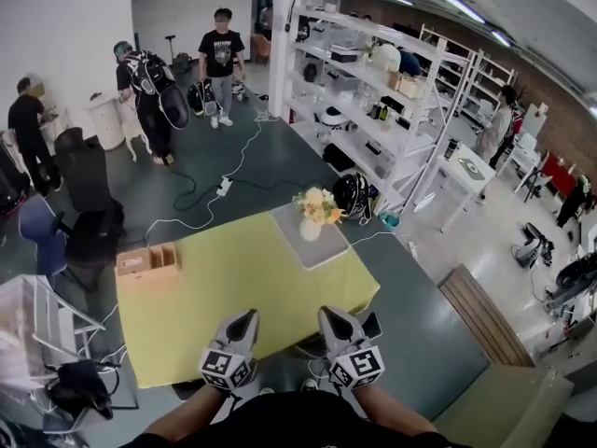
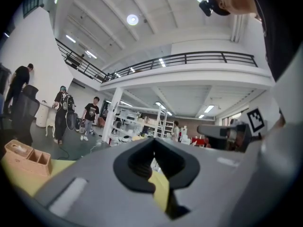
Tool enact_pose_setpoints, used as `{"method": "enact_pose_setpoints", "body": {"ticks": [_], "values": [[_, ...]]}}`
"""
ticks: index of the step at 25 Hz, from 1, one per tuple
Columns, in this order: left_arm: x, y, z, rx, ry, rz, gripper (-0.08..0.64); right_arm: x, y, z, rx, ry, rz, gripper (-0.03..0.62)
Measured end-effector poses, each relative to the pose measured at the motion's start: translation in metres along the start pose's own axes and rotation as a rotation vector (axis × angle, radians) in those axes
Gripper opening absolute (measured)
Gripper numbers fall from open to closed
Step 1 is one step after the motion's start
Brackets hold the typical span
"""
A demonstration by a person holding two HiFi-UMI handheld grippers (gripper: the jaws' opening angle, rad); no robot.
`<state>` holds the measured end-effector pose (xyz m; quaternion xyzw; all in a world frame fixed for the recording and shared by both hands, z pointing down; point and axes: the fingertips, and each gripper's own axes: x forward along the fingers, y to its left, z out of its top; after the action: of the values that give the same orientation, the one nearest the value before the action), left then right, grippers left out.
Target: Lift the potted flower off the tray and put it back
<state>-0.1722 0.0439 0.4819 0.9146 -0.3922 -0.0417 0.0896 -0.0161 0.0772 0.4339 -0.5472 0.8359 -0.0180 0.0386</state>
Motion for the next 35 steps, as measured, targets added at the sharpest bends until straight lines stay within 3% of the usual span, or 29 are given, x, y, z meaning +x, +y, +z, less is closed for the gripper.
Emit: {"method": "enact_pose_setpoints", "body": {"ticks": [12,35], "values": [[-0.004,0.006,-0.004,-0.019,-0.006,0.002,0.008,0.004,0.013,-0.011,0.021,0.036,0.033,0.003],[-0.013,0.026,0.003,-0.038,-0.014,-0.012,0.008,0.023,0.032,-0.006,0.001,0.041,0.008,0.003]]}}
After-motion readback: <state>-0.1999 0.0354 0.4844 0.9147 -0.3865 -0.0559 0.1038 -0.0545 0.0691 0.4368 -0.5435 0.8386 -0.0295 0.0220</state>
